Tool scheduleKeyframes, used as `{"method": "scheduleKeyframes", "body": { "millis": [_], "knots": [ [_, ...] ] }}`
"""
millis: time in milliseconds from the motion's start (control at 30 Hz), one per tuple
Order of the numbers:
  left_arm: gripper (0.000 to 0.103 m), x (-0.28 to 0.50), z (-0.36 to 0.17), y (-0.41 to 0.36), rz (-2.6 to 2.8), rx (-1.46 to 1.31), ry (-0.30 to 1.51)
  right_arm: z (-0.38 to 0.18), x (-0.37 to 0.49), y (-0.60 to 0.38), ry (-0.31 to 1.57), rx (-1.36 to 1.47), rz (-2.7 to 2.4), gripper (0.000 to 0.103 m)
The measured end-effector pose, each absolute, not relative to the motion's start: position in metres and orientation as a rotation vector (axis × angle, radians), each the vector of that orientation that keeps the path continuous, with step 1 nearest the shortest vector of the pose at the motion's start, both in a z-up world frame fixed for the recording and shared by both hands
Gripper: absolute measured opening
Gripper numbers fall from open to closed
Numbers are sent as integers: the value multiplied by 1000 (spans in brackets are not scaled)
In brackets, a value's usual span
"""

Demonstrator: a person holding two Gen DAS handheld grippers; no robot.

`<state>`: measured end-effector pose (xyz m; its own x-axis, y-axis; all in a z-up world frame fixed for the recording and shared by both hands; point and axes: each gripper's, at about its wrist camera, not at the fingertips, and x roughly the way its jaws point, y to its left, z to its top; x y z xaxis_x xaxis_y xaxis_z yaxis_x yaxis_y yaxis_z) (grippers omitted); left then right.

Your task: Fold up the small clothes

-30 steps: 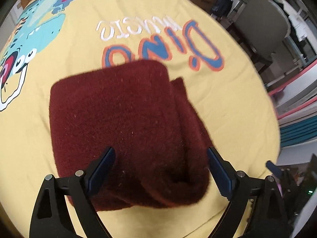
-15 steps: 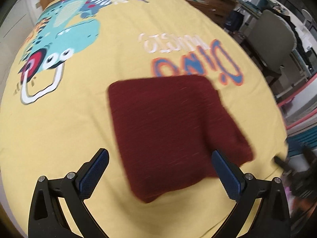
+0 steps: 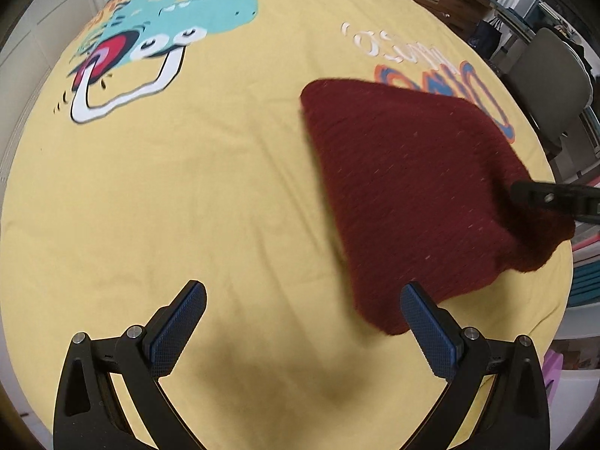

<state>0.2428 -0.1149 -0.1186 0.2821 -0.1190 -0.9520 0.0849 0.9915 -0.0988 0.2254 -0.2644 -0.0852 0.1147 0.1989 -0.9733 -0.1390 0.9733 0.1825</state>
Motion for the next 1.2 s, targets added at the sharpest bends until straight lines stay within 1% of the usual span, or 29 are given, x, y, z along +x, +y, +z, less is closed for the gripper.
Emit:
{"method": "scheduleKeyframes", "body": {
  "millis": [33,67,100,133,167,267,433,567,633,667,700,767,800,833,867,1033,1200],
  "knots": [
    [102,242,-121,-113,-140,-34,1284,-89,225,-268,1438,63,248,59],
    [102,242,-124,-111,-147,-38,1291,-92,223,-274,1437,98,258,43],
    [102,242,-126,-111,-156,-44,1298,-94,222,-280,1435,138,270,34],
    [102,242,-128,-110,-163,-51,1305,-93,220,-286,1426,161,275,33],
    [102,241,-130,-110,-164,-52,1309,-89,218,-291,1409,157,279,28],
    [102,241,-132,-113,-171,-48,1310,-74,210,-304,1348,136,267,23],
    [102,241,-132,-123,-193,-37,1301,-57,199,-332,1287,115,227,22],
    [102,241,-130,-134,-220,-43,1299,-84,190,-351,1332,135,205,22],
    [102,240,-131,-142,-228,-34,1300,-103,187,-355,1359,175,216,29],
    [102,240,-131,-145,-231,-29,1300,-108,185,-359,1356,214,219,35],
    [102,240,-131,-148,-233,-24,1302,-109,184,-363,1342,252,224,38],
    [102,240,-131,-153,-237,-18,1305,-105,182,-370,1309,312,233,53],
    [102,241,-130,-154,-241,-16,1304,-101,181,-373,1299,325,237,65],
    [102,241,-129,-156,-245,-14,1300,-95,181,-374,1288,319,229,72],
    [102,243,-127,-158,-247,-12,1298,-88,181,-375,1273,298,212,81],
    [102,255,-115,-170,-251,-11,1278,-61,187,-380,1224,267,212,84],
    [102,281,-105,-193,-253,-32,1267,-57,202,-370,1241,196,208,93]
  ]
}}
